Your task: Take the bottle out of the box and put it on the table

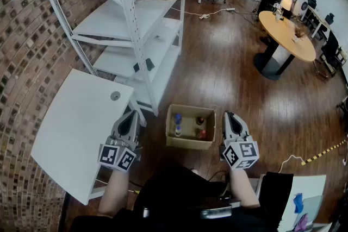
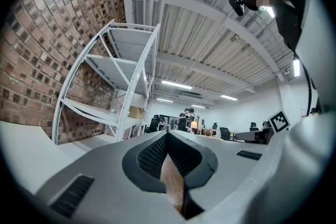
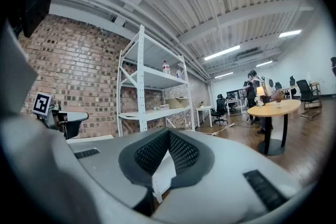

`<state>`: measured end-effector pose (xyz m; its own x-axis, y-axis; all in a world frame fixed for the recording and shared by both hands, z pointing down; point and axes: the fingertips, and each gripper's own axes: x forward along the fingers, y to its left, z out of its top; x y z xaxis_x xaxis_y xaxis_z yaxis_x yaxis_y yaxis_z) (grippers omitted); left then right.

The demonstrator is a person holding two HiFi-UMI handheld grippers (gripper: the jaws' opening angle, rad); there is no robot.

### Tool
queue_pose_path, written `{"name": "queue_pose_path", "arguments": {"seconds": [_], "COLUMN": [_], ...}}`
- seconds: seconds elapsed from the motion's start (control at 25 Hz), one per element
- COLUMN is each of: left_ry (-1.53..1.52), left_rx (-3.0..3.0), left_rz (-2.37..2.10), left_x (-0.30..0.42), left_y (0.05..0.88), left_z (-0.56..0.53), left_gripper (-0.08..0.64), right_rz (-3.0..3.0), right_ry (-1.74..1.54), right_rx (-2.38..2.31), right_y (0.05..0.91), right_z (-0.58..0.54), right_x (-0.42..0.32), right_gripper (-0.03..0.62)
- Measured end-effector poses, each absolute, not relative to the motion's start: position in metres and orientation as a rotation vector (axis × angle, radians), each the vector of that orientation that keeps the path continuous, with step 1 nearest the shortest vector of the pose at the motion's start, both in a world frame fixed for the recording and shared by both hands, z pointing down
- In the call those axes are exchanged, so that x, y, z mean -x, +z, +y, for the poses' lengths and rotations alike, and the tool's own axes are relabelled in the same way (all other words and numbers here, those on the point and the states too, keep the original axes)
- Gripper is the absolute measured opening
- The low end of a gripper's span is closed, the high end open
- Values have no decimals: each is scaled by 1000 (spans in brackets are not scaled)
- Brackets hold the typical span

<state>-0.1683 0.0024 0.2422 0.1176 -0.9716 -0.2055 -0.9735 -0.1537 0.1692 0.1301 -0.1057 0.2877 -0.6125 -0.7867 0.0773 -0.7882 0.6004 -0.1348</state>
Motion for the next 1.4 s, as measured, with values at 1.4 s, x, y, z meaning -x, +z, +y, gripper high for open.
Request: {"name": "queue_pose_path", "arguments": {"seconds": [1.4], "left_ry": [393], "left_rx": [2397], "left_rz": [1974], "left_x": [143], "left_y": [243], "left_z": [-92], "left_gripper": [3], "right_rz": [-2823], "right_ry": [240], "right_rx": [-1312], "right_y": [296], "right_z": [-192], "right_x": [-129], "right_gripper": [5]}}
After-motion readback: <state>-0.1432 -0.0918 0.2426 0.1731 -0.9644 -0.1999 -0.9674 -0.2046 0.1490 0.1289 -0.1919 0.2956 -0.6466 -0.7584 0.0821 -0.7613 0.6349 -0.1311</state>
